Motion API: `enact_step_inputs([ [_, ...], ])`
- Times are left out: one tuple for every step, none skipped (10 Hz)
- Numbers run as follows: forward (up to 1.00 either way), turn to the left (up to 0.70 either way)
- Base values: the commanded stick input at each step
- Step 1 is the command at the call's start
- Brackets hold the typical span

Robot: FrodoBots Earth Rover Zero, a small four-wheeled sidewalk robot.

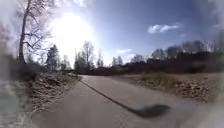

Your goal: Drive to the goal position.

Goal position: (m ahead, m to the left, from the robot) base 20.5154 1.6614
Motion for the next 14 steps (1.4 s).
enact_step_inputs([
  [1.0, 0.0],
  [1.0, 0.0],
  [1.0, 0.0],
  [1.0, 0.25],
  [1.0, 0.27],
  [1.0, 0.27],
  [1.0, 0.22],
  [1.0, 0.13],
  [1.0, 0.04],
  [1.0, 0.24],
  [1.0, 0.22],
  [1.0, 0.0],
  [1.0, 0.16],
  [1.0, 0.27],
])
